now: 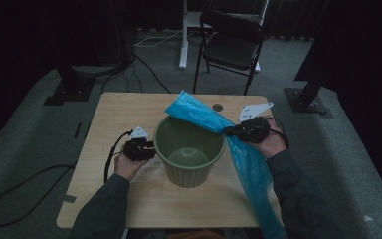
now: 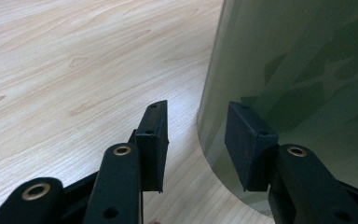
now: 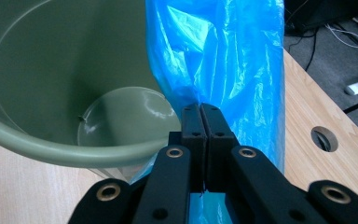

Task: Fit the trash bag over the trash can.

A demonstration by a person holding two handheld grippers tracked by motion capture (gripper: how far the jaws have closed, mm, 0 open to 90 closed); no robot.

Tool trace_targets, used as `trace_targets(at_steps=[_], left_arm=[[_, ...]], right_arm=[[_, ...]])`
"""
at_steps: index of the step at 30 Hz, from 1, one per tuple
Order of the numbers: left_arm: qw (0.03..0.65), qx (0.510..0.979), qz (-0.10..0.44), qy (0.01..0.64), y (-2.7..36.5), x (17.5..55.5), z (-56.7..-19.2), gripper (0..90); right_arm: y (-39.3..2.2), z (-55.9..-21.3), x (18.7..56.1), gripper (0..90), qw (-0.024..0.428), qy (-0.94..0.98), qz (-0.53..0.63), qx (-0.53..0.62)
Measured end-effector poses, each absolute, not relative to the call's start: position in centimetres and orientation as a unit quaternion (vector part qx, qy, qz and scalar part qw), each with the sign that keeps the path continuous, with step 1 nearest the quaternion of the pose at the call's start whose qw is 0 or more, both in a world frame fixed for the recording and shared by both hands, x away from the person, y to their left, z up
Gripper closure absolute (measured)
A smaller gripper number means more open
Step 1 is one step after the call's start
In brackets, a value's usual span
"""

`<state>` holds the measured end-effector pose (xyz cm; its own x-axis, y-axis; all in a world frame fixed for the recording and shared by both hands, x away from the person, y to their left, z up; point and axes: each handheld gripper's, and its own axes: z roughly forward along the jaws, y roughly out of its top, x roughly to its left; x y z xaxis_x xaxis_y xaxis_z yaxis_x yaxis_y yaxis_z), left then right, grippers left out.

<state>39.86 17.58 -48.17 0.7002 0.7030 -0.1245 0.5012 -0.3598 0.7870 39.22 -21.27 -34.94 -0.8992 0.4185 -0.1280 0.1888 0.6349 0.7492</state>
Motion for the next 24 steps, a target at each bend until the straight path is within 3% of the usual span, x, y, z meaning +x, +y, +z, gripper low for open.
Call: trace_targets(at_steps=[24], left_arm=[[0.484, 0.772, 0.169, 0.377, 21.0, 38.3, -42.8, 55.3]], right_arm=[[-21.0, -34.5, 38.5, 89.3, 0.124, 0.902, 0.392, 0.129]])
